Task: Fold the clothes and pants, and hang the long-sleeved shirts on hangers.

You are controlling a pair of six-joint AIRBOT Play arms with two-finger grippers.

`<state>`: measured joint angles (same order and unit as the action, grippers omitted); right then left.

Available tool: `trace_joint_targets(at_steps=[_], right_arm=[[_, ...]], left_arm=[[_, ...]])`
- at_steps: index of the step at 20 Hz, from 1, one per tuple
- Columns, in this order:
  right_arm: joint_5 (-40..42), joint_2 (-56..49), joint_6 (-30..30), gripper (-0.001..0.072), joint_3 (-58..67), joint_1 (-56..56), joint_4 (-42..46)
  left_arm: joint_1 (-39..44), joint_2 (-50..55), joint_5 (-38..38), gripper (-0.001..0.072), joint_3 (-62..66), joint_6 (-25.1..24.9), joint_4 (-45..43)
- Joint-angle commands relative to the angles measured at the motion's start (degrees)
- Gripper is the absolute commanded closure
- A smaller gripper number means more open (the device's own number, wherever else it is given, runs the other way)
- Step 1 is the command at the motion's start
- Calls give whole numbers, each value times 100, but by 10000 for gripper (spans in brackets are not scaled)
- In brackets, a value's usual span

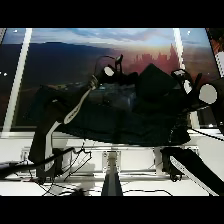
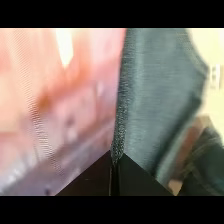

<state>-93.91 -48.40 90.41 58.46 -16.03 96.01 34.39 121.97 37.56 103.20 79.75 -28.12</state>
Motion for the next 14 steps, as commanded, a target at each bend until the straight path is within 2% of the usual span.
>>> trace_joint_targets(at_steps=[1, 5, 7, 9, 10, 11, 12, 13, 14], right_arm=[[1711, -2, -2, 677, -2, -2, 490], [4830, -223, 129, 677, 0, 44, 920], [5639, -581, 662, 678, 0, 278, 907], [6111, -1062, 1191, 673, 0, 616, 826], [6373, -1296, 1266, 503, 0, 767, 675], [6566, -1471, 1266, 83, 0, 850, 573], [6577, -1615, 1246, 52, 26, 905, 586], [6564, -1692, 1246, 51, 28, 981, 605], [6448, -1729, 1244, 52, 28, 1075, 627]], left_arm=[[-450, -612, 173, 682, 33, -221, -901], [-1123, -2044, 791, 682, 33, -216, -2924], [-1440, -2732, 1403, 681, 33, -214, -3873], [-1770, -3348, 2133, 681, 33, -216, -4570], [-1917, -3574, 2474, 680, 33, -216, -4756], [-2063, -3773, 2826, 654, 33, -216, -4848], [-2190, -3919, 3171, 460, 33, -216, -4859], [-2306, -4037, 3536, 161, 33, -216, -4859], [-2398, -4100, 3851, 16, 33, -216, -4859]])
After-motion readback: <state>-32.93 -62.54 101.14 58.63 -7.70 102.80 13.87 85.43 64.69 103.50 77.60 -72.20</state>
